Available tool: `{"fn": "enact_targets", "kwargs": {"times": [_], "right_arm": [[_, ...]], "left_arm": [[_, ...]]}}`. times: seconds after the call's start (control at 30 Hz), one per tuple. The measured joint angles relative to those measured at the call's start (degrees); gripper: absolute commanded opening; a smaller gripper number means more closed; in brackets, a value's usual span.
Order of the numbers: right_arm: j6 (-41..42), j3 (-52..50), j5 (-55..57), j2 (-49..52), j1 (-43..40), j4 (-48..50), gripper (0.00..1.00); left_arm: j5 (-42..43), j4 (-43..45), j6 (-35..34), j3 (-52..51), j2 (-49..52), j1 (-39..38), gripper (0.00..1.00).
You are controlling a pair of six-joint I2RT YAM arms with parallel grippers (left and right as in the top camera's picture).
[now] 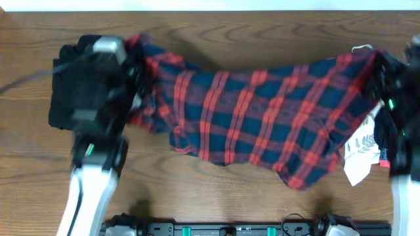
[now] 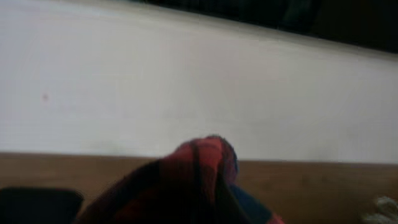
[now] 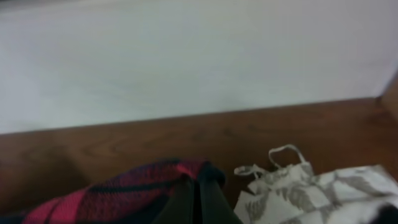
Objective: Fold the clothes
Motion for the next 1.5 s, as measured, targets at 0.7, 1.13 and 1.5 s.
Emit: {"fn": "enact_targets", "kwargs": {"times": [0.7, 1.13, 1.5], "right_arm": [[4.8, 0.0, -9.4, 30.0, 2.2, 5.4, 0.89], [5.3, 0.0, 2.9, 25.6, 2.1, -19.0, 0.99], [3.9, 0.0, 10.9, 22.4, 0.5, -24.4, 0.01]], "left_arm": [[-0.3, 3.3, -4.5, 5.9, 36.8, 0.1, 0.48], [-0.5, -26.4, -4.3, 6.4, 20.7, 0.1, 0.98], [-0.5, -36.7, -4.3, 6.5, 12.2, 0.1, 0.98]]}}
